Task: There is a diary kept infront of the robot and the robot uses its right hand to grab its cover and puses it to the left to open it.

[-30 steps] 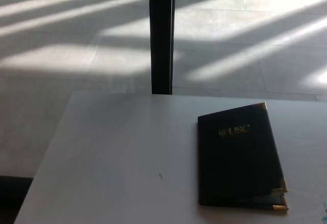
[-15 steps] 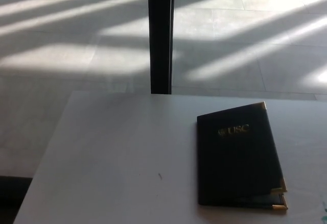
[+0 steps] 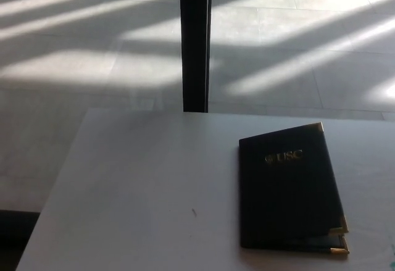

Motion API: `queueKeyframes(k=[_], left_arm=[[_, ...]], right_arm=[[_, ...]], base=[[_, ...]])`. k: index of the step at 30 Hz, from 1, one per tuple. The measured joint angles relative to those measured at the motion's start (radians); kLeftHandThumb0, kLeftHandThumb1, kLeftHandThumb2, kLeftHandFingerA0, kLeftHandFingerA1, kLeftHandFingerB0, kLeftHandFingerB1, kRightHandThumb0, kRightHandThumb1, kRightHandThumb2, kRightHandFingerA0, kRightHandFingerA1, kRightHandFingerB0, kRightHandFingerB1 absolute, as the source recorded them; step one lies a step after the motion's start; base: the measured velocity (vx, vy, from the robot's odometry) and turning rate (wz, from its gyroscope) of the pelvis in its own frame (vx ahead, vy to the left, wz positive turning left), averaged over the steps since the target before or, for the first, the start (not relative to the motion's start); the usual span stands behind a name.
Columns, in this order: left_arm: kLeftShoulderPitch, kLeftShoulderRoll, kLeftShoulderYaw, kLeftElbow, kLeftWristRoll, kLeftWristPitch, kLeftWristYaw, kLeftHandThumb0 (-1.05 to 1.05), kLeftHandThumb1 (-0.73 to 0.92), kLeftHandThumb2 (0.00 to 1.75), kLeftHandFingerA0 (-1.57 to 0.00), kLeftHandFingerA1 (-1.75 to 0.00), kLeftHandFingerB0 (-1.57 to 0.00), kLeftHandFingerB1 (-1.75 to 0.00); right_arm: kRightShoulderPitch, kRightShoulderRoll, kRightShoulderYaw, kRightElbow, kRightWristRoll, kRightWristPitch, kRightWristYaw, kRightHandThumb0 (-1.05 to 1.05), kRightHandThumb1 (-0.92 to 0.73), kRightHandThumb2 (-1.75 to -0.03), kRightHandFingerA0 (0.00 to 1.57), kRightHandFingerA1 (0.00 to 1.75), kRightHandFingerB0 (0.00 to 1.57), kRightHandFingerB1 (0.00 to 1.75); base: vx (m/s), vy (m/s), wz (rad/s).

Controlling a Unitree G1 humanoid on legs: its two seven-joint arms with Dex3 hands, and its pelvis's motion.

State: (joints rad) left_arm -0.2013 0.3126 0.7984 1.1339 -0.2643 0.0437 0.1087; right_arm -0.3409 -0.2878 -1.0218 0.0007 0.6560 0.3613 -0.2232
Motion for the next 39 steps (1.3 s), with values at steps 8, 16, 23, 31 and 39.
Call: queueKeyframes(k=[8, 16, 23, 31, 39], left_arm=[[-0.002, 0.032, 0.006, 0.015, -0.038, 0.000, 0.031, -0.78, 0.92, 1.58, -0.70, -1.26, -0.38, -1.03], [-0.003, 0.042, -0.009, 0.018, -0.071, 0.000, 0.049, -0.78, 0.92, 1.58, -0.57, -1.19, -0.27, -0.97], [-0.003, 0.046, -0.026, 0.022, -0.081, 0.000, 0.053, -0.82, 0.92, 1.59, -0.63, -1.24, -0.44, -1.10], [-0.005, 0.050, -0.034, 0.024, -0.102, 0.000, 0.059, -0.79, 0.92, 1.58, -0.69, -1.26, -0.32, -1.01], [-0.005, 0.052, -0.042, 0.025, -0.114, 0.000, 0.066, -0.82, 0.92, 1.59, -0.68, -1.27, -0.40, -1.07]], right_arm=[[-0.017, 0.083, 0.215, -0.176, 0.046, 0.105, -0.055, -0.72, -0.92, -0.79, 0.23, 0.43, 0.15, 0.34], [0.079, 0.166, 0.405, -0.185, 0.048, 0.142, -0.045, -0.69, -0.92, -0.78, 0.26, 0.48, 0.17, 0.37], [0.149, 0.225, 0.511, -0.156, 0.034, 0.145, -0.034, -0.75, -0.92, -0.73, 0.34, 0.55, 0.23, 0.38], [0.191, 0.300, 0.578, -0.122, 0.012, 0.140, -0.026, -0.78, -0.87, -0.77, 0.34, 0.53, 0.25, 0.40], [0.215, 0.360, 0.654, -0.107, -0.029, 0.135, -0.026, -0.76, -0.92, -0.74, 0.33, 0.50, 0.24, 0.37]], base=[[0.00, 0.000, 0.00], [0.00, 0.000, 0.00], [0.00, 0.000, 0.00], [0.00, 0.000, 0.00], [0.00, 0.000, 0.00]])
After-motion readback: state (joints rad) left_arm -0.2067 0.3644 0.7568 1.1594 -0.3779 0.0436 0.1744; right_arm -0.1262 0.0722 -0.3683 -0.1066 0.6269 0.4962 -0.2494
